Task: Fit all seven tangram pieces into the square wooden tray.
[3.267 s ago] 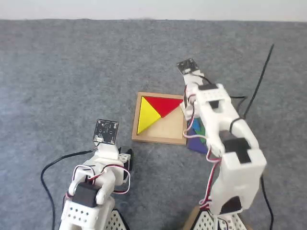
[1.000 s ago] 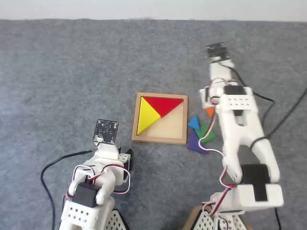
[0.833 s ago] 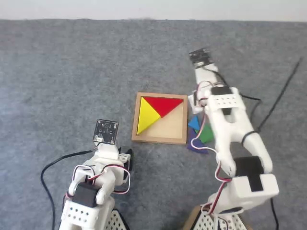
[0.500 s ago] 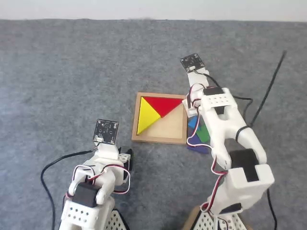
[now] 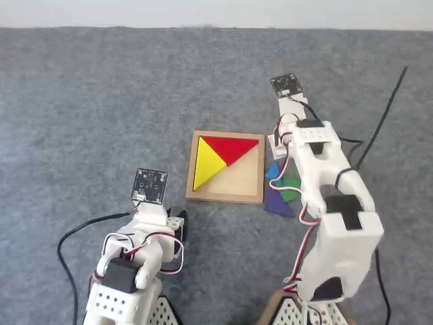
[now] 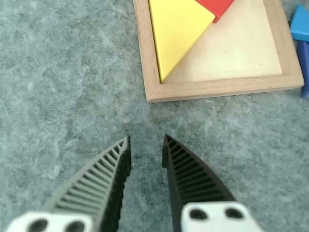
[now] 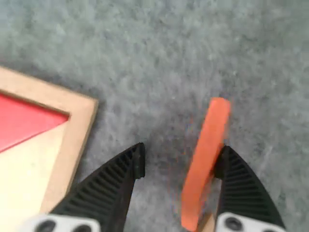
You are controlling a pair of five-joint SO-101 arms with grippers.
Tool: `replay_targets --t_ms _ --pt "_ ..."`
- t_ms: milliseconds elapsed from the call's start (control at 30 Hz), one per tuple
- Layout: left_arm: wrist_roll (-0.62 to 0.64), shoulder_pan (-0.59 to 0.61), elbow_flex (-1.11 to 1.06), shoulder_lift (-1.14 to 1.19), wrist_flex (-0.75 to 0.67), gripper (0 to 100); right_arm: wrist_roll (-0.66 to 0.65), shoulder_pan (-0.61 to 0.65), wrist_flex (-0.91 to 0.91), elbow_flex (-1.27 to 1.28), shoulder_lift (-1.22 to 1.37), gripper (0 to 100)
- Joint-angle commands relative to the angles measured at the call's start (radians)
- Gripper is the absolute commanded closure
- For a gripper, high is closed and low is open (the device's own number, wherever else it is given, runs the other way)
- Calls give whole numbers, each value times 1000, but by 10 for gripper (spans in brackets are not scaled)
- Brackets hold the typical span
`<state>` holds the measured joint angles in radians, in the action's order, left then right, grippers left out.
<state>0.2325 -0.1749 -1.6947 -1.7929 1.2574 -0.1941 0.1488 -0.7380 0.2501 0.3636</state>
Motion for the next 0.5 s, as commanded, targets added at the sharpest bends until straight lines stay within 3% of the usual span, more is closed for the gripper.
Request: replay_targets --t_ms 0,467 --pt "6 -2 12 -17 2 895 14 -5 -90 -158 53 745" --pt "6 -2 12 -17 2 895 51 -91 -160 -201 70 746"
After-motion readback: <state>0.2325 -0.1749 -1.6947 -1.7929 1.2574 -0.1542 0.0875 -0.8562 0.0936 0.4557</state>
